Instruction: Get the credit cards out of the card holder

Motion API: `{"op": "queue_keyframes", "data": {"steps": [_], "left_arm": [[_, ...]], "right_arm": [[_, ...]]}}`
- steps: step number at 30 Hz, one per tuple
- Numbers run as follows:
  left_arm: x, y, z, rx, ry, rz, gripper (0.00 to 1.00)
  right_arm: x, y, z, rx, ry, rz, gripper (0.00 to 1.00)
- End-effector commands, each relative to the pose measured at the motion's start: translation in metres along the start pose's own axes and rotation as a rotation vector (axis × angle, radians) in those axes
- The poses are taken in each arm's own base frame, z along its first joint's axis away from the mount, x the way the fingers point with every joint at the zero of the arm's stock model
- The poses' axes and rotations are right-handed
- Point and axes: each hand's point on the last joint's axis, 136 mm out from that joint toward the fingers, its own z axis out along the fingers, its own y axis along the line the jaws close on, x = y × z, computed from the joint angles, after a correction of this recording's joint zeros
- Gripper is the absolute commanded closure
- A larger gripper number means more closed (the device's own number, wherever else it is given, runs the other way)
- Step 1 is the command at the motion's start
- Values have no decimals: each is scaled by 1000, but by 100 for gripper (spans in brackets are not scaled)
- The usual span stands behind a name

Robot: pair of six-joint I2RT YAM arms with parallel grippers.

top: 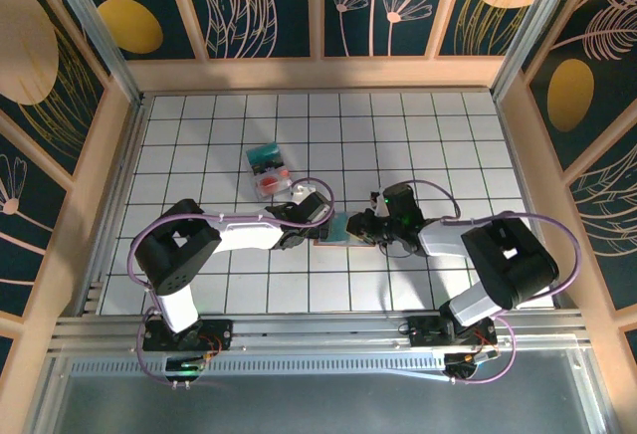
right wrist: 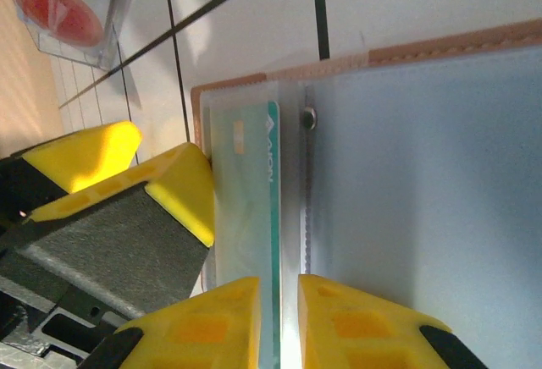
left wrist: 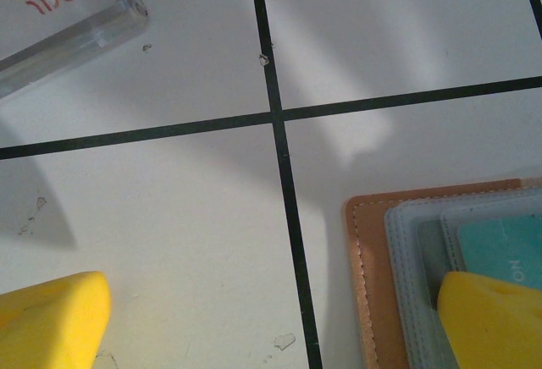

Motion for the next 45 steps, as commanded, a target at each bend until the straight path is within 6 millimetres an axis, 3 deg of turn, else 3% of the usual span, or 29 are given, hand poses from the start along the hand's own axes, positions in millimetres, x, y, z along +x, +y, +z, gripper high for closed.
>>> {"op": "queue_keyframes", "data": {"steps": [1,11,21,45], "left_arm": [[52,31,10,-101,173,91,1],[53,32,10,-102,174,91,1],[53,34,10,-115,172,94,1],[58,37,11,-119,181,95,1]], "right_arm": [[-1,8,5,-29,9,-13,81],[-3,9,0,-13,-6,-25,92],[-12,-1,-13,16,-44,-12,92],[-17,-5,-26,-32,-75,9,91]]}}
